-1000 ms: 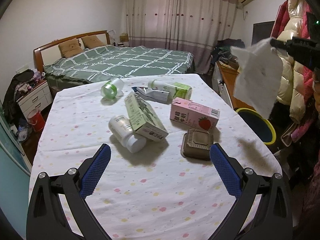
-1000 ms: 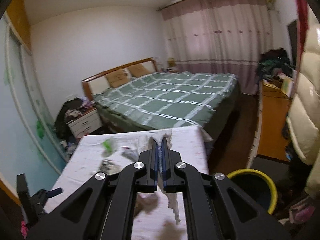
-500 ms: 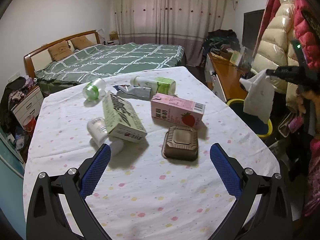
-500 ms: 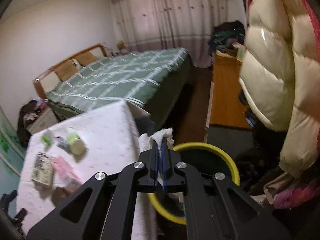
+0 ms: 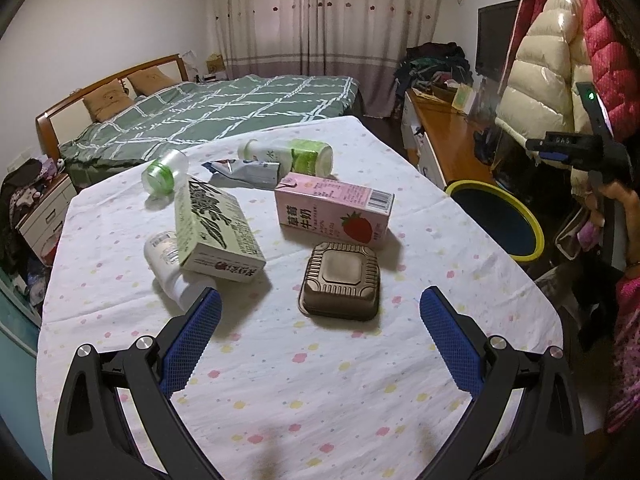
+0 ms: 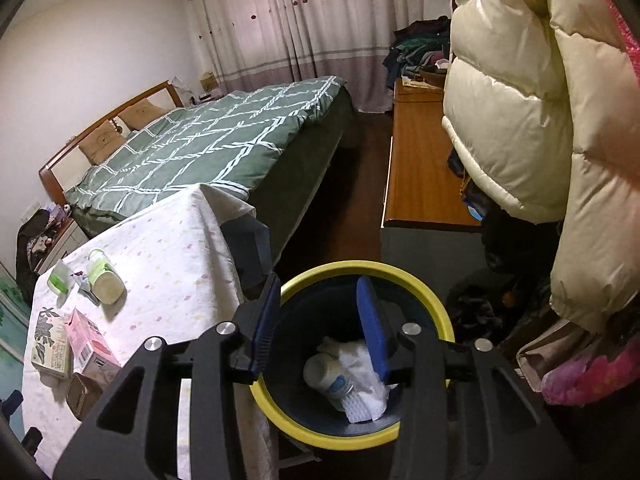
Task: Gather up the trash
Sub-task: 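Carry the tissue over the bin and open the right tool, then grasp the brown square container with the left tool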
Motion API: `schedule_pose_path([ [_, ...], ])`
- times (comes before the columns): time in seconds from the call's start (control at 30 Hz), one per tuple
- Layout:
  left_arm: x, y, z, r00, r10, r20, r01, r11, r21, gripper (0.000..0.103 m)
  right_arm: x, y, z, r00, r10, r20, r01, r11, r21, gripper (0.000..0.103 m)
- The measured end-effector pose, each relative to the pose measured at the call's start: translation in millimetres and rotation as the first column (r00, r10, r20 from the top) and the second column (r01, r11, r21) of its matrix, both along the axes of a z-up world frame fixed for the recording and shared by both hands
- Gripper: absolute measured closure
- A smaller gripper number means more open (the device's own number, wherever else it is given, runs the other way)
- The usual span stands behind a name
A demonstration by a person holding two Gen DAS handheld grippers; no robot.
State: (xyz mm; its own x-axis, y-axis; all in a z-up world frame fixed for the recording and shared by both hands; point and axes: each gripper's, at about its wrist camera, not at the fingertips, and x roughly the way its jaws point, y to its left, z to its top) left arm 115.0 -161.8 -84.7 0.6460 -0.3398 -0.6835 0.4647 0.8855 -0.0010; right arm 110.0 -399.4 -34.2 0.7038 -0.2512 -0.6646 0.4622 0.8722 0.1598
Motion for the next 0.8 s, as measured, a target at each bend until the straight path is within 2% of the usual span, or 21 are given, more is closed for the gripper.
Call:
schedule_pose_path([
  [0.17,9.9,-12.4,-10.3,1.0,-0.017,-0.014,0.018,0.999,0.028,0.005,-5.7,10.5,1.4,0.999,0.028,0.017,-0.028,1.0,0.001,0.064],
  [0.53,55.1,-46.3,-52.5,0.996,-0.042,-0.084,0.051,0.993,0.104,0.006,-14.9,23.5,-10.8,0.997,0.069,0.019,-0.07,0.997,0.031,0.064],
  [0.8,74.3,-54.9,-65.8,0.994,-0.038,-0.107,0.051,0.992,0.117,0.018,-14.2,23.3,-18.0,0.997,0.079,0.014,-0.079,0.996,0.051,0.064],
])
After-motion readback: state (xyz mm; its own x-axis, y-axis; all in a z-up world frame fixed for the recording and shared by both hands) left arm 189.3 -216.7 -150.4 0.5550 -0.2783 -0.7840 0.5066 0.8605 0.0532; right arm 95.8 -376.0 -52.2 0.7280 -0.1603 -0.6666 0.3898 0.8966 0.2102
